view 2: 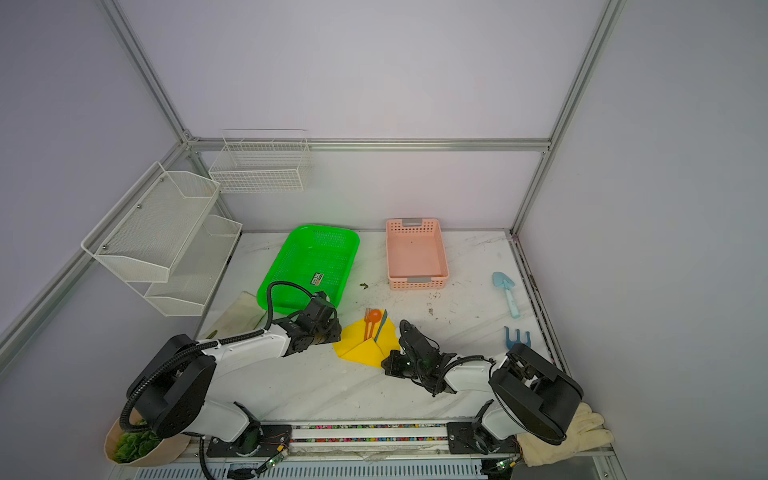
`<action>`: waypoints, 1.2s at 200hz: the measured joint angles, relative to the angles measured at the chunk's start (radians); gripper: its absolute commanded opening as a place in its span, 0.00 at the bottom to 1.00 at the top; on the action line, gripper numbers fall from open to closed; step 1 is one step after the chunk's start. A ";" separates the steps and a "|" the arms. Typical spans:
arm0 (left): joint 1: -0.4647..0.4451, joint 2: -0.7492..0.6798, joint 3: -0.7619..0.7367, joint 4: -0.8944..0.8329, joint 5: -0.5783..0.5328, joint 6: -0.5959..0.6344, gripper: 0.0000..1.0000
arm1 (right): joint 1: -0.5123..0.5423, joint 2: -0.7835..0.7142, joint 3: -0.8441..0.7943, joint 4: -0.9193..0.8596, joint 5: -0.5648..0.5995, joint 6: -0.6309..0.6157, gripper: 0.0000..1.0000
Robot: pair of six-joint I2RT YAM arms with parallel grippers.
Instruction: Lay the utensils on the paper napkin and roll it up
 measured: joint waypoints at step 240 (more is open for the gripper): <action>0.002 0.024 -0.033 0.031 0.049 -0.017 0.38 | -0.003 0.000 0.000 0.000 -0.003 -0.003 0.00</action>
